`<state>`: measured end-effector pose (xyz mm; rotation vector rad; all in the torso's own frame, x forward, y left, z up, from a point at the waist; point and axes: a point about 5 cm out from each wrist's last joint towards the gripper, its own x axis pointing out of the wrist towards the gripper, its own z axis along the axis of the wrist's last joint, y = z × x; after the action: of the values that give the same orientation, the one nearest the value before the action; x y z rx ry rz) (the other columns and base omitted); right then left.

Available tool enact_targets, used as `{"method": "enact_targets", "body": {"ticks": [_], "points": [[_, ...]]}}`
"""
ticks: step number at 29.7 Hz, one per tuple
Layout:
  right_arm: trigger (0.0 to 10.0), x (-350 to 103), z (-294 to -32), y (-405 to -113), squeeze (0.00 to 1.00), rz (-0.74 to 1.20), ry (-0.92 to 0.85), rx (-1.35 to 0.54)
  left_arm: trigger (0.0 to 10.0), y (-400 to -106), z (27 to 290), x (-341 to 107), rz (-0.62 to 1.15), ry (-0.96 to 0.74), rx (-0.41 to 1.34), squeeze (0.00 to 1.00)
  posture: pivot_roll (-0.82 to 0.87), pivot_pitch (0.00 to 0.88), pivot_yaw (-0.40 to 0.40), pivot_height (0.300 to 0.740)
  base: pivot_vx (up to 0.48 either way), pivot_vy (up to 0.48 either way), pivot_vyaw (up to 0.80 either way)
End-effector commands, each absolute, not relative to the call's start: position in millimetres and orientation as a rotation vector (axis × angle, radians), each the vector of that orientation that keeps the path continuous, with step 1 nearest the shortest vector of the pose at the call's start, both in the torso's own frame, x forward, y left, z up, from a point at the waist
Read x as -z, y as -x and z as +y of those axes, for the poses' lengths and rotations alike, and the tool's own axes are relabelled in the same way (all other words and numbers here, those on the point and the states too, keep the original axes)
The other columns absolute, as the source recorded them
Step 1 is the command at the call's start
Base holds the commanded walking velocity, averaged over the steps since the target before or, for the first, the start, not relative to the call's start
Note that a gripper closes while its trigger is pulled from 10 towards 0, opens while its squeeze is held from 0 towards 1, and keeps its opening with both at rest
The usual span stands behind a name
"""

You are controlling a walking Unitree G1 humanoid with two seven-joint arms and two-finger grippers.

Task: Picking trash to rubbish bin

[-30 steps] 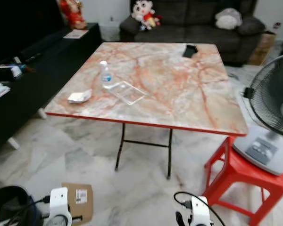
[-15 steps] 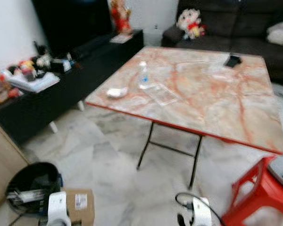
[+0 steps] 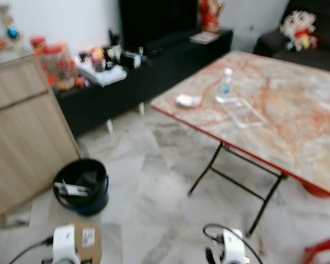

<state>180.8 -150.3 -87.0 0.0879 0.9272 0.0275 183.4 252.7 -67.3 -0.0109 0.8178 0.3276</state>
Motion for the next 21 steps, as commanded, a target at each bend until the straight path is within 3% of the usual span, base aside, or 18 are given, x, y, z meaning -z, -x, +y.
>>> {"method": "enact_targets", "body": {"ticks": [1,19,21], "points": [[10.0,87.2,-155.7,-180.0,0.0,0.931,-0.08,-0.018,10.0,-189.6,250.6,64.6,0.799,0.009,-0.326,0.0,-0.09,0.006,0.018,0.74,0.0,0.0,0.8],[10.0,86.2,-155.3,-182.1,0.0,0.924,-0.101,-0.014,10.0,-189.1,248.6,65.1,0.784,0.038,-0.34,0.0,-0.09,0.015,0.006,0.74,0.0,0.0,0.8],[10.0,85.8,-155.0,-182.7,0.0,0.919,-0.113,-0.009,10.0,-188.9,248.9,65.3,0.792,0.029,-0.338,0.0,-0.09,0.016,0.007,0.74,0.0,0.0,0.0]]}}
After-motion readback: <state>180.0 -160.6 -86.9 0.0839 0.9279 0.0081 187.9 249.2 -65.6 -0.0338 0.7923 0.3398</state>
